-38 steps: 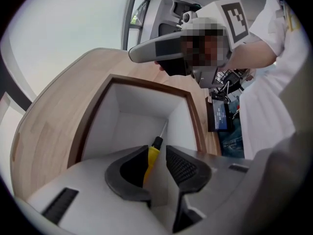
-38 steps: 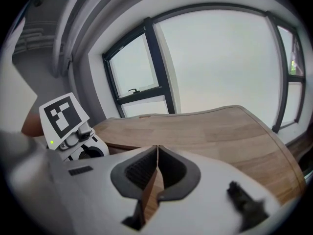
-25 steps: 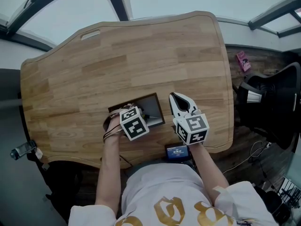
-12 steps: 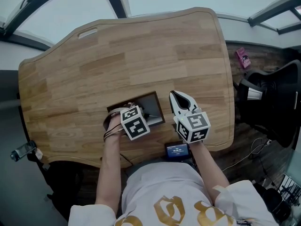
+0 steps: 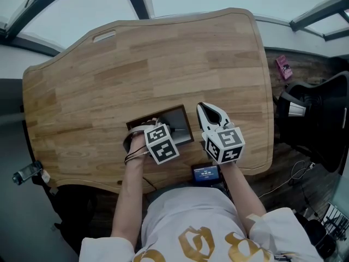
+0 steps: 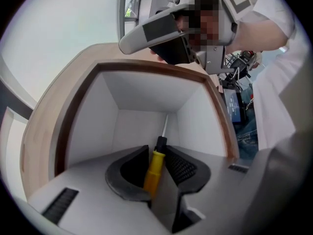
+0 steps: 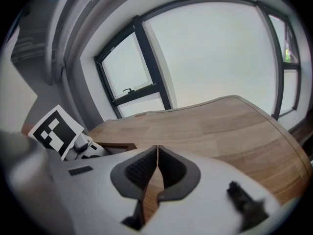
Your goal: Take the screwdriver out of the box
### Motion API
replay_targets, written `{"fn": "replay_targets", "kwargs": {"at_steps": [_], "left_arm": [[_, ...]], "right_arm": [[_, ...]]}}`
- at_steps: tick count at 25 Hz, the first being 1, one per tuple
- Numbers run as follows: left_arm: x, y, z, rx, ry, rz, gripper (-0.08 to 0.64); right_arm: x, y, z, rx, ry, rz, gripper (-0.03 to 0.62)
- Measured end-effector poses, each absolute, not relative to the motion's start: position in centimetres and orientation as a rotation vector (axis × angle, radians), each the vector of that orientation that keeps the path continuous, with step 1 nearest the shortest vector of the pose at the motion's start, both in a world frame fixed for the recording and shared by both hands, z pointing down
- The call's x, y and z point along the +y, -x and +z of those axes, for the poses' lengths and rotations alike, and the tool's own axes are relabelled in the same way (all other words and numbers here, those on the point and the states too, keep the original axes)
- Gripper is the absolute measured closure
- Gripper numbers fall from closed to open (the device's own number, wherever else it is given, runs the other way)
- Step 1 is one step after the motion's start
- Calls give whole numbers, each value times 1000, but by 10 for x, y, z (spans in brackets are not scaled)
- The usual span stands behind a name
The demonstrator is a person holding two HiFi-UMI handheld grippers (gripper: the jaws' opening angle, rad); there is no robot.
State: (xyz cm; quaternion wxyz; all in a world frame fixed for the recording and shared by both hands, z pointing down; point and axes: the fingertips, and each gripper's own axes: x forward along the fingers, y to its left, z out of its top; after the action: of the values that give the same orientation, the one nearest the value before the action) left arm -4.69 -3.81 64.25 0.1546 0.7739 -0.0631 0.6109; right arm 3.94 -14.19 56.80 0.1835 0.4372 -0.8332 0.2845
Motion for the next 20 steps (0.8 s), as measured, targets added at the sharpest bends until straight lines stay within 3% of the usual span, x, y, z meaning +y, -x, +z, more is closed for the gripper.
{"fn": "replay_targets", "kwargs": {"at_steps": [3, 20], "left_arm": [[-42, 47, 643, -203, -2220, 1758, 471], [-43, 49, 643, -226, -2185, 1697, 479]], "right_arm": [[-142, -39, 569, -2347, -1232, 806, 560], [-135, -41, 571, -2332, -1254, 841, 560]]}}
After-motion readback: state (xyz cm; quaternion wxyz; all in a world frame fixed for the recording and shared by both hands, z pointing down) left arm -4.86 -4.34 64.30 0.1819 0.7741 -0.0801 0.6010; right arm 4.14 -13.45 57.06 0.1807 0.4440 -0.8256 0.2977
